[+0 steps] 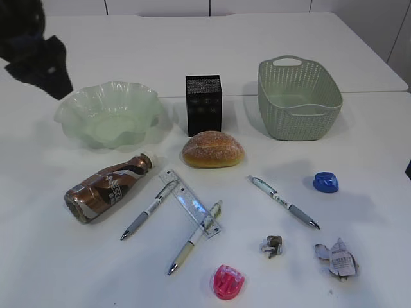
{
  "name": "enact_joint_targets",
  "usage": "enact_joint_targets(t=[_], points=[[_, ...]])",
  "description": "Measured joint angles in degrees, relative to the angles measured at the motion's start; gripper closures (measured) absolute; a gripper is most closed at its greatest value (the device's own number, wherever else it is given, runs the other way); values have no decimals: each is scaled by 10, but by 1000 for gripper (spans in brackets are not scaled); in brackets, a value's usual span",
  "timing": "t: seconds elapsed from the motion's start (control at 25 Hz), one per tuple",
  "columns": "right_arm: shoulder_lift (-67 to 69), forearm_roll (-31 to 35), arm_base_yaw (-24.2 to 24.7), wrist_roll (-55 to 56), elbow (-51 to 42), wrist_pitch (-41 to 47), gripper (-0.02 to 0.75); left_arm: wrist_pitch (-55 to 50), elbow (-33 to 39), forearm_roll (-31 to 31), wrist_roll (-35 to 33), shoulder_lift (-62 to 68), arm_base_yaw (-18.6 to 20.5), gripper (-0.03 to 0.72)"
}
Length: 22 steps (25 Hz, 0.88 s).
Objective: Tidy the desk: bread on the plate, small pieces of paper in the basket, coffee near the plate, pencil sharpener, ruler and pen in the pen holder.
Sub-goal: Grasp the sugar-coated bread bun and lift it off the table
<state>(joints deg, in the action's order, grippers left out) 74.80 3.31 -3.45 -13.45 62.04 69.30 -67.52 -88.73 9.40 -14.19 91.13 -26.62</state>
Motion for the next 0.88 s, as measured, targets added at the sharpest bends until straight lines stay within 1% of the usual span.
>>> enact_joint_targets(t=[0.12,0.24,0.36,0.4,0.44,0.52,0.68,0.88], points=[[10,0,0,15,33,-1,187,27,-25,15,-1,38,-25,174],[19,0,0,44,62,-1,187,73,-38,20,-2,71,-41,172],[19,0,0,44,62,-1,187,111,-41,27,-3,98,-57,171],[39,1,0,74,102,8,187,120,-41,28,-4,104,-62,171],[43,1,0,74,105,8,187,128,-41,29,-4,113,-65,171],[43,1,0,74,105,8,187,136,-45,28,-4,130,-67,161],[89,1,0,77,110,11,187,164,-49,18,-19,159,-67,125],[117,1,0,78,110,11,187,193,-51,3,-41,204,-67,115]])
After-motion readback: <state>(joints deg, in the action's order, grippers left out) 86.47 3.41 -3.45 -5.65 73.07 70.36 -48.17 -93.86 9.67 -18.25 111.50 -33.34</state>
